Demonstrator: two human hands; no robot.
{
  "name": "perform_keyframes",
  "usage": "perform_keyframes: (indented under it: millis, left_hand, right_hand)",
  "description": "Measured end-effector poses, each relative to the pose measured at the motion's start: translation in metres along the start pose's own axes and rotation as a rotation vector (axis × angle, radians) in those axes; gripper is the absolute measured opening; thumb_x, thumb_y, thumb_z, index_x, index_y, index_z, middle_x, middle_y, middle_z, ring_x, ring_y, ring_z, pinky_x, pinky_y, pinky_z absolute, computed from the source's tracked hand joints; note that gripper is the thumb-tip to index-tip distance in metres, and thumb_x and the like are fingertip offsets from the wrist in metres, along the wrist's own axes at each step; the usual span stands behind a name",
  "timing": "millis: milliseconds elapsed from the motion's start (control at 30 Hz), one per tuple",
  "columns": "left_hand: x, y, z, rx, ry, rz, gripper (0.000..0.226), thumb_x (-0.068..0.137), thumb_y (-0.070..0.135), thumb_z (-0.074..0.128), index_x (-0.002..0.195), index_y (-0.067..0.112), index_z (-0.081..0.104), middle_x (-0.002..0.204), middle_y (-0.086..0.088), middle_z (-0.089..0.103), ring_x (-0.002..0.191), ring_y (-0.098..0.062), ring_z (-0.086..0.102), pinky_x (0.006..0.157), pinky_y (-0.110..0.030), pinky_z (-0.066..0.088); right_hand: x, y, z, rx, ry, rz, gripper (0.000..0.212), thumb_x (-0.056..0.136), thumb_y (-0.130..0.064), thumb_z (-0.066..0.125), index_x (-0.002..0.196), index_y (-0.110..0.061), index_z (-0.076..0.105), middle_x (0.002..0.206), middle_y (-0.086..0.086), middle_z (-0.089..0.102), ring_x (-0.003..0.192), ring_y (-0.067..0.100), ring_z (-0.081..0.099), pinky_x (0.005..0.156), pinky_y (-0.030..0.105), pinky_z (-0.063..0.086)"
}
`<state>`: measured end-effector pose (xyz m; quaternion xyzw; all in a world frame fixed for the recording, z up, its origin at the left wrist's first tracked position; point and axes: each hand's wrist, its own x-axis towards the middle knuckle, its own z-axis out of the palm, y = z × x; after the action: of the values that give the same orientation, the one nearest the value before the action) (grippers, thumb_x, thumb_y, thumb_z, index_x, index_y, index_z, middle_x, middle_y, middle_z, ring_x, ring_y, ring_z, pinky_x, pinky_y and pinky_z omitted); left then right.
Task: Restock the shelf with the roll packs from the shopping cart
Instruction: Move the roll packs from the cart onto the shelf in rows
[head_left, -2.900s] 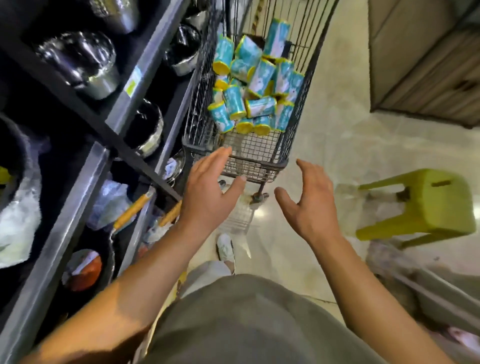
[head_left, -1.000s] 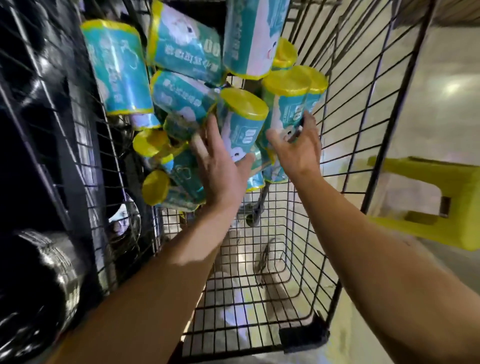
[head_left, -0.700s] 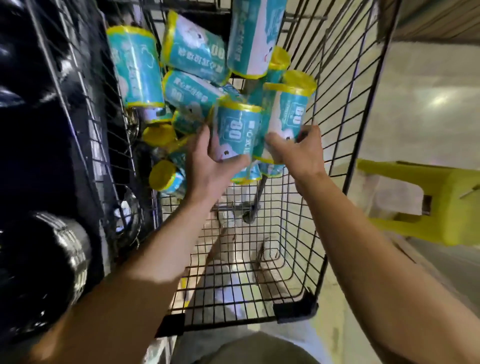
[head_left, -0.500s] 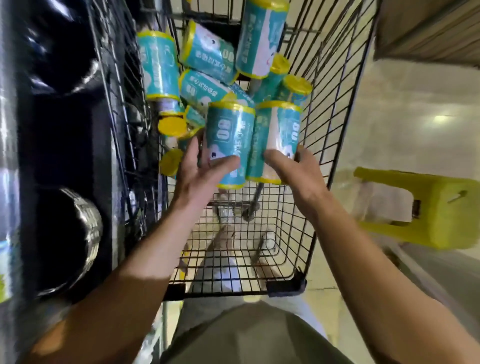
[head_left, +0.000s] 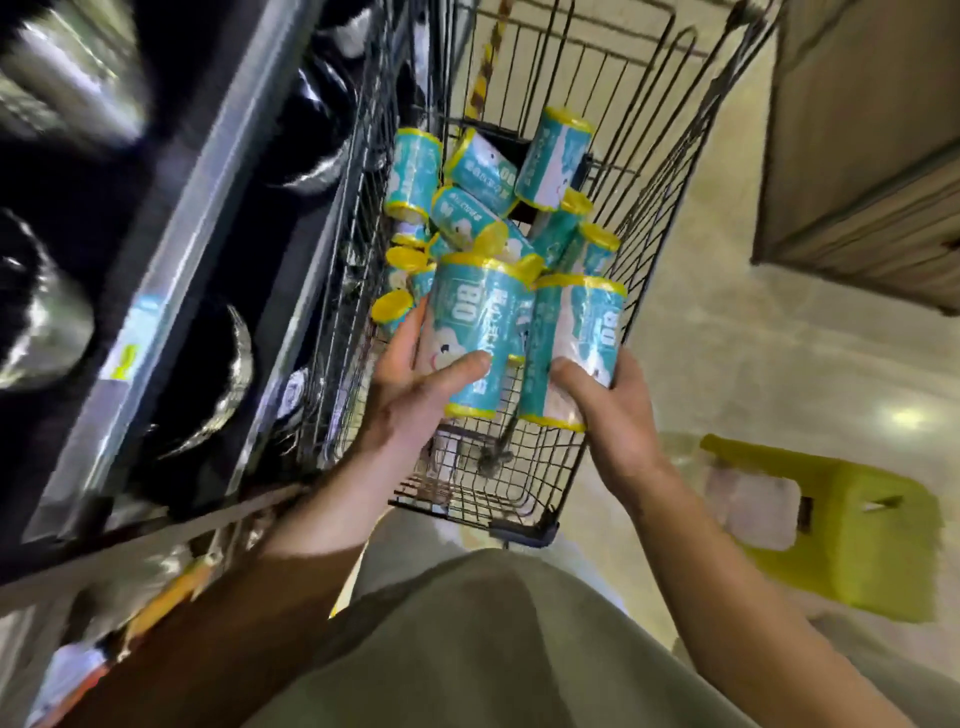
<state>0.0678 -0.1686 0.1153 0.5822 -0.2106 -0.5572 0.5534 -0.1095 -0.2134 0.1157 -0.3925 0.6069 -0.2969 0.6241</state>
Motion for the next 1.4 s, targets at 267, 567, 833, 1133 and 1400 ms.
perform_keyframes:
  millis: [267, 567, 833, 1133, 1400]
  left_hand:
    - [-0.135, -0.030, 0.021, -0.094, 0.272, 0.196, 0.078, 0.064, 0.020, 0.081, 0.137, 0.018, 0.054, 0.127, -0.008, 0.068, 0.119, -0.030, 0.063, 0.100, -0.051, 0.051]
    - [-0.299, -0.064, 0.013, -0.105, 0.782, 0.332, 0.067, 0.070, 0.011, 0.079, 0.131, 0.025, 0.057, 0.116, 0.003, 0.073, 0.103, -0.018, 0.071, 0.077, -0.028, 0.057]
    - [-0.449, -0.128, -0.011, -0.210, 1.228, 0.346, 0.079, 0.067, 0.023, 0.081, 0.140, 0.030, 0.052, 0.123, 0.006, 0.069, 0.108, -0.016, 0.069, 0.078, -0.028, 0.057]
    - [-0.615, -0.200, -0.025, -0.340, 1.601, 0.424, 0.066, 0.079, 0.006, 0.076, 0.139, 0.023, 0.053, 0.121, 0.004, 0.069, 0.106, -0.017, 0.068, 0.076, -0.027, 0.057]
    - [-0.744, -0.240, -0.064, -0.367, 1.613, 0.496, 0.069, 0.074, 0.015, 0.073, 0.138, 0.026, 0.051, 0.117, -0.001, 0.070, 0.104, -0.022, 0.070, 0.078, -0.035, 0.059]
  right_hand:
    - [-0.054, 0.020, -0.049, -0.111, -0.298, -0.142, 0.060, 0.069, -0.034, 0.076, 0.124, -0.018, 0.060, 0.108, 0.001, 0.075, 0.094, 0.017, 0.074, 0.073, 0.028, 0.057]
    - [-0.148, 0.051, -0.032, -0.272, -0.738, -0.201, 0.051, 0.072, -0.034, 0.075, 0.119, -0.027, 0.057, 0.102, -0.006, 0.074, 0.085, 0.010, 0.071, 0.065, 0.026, 0.056]
    - [-0.243, 0.104, 0.025, -0.502, -1.119, -0.186, 0.035, 0.087, -0.010, 0.074, 0.108, -0.033, 0.056, 0.097, -0.013, 0.073, 0.087, 0.004, 0.071, 0.072, 0.021, 0.057]
    - [-0.395, 0.182, 0.073, -0.607, -1.409, -0.258, 0.047, 0.084, -0.003, 0.075, 0.118, -0.029, 0.055, 0.107, -0.008, 0.071, 0.087, 0.001, 0.070, 0.064, 0.016, 0.054]
    - [-0.532, 0.246, 0.087, -0.575, -1.488, -0.298, 0.044, 0.085, -0.009, 0.076, 0.110, -0.038, 0.054, 0.102, -0.013, 0.071, 0.082, -0.001, 0.070, 0.062, 0.016, 0.055]
